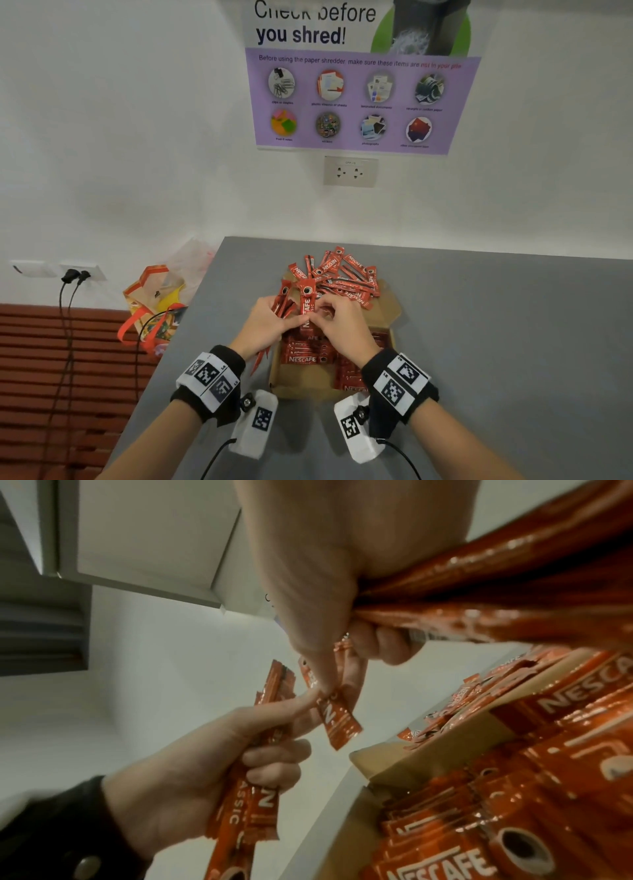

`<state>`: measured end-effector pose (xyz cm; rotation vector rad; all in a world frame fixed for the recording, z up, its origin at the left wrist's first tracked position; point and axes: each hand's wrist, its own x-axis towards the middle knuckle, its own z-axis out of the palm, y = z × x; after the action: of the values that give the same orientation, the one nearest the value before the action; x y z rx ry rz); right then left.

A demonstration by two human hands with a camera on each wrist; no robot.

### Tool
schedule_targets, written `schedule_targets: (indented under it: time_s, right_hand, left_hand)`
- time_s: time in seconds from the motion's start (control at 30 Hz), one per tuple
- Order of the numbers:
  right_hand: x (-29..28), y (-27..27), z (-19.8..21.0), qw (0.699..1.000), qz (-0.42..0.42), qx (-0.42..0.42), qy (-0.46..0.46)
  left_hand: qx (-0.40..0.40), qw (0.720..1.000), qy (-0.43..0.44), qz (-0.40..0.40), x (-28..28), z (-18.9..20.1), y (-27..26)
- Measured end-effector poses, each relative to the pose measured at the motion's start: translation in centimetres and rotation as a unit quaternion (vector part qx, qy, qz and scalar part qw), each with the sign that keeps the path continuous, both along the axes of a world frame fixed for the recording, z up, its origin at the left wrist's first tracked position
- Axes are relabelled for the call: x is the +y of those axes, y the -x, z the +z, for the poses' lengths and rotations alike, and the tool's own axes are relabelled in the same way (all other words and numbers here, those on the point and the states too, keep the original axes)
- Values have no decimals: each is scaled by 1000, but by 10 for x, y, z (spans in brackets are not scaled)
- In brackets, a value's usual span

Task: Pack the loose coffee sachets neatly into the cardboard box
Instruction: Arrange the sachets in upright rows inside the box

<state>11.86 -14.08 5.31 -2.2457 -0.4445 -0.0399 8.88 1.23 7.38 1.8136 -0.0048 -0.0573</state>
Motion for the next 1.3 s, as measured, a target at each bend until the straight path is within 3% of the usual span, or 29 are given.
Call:
schedule_targets:
  time_s: [0.13,0.23,0.4,0.63,0.87,1.07,1.3]
  right_hand:
    - [-14,-5,2,999,-3,35,-28]
    - [-21,-5,8,999,30,23,4]
    - [-18,2,6,981,122,89,119]
    - [-4,6,1,957,146,67,242]
    - [10,6,-11,934,144,42,324]
    - [14,5,-15,928,131,28,347]
    - [15,3,-15,930,119,29,348]
  left_hand:
    - [11,991,-130,5,13,-6,-9]
    - [58,960,-257,-92,13,-8,-13]
    - [101,933,-309,-151,8,-15,-16]
    - [67,921,-352,-154,5,-29,-16]
    - [6,934,-356,41,13,-32,-18]
    - [76,931,-356,28,11,-44,-15]
    - [67,932,-356,20,11,-48,-18]
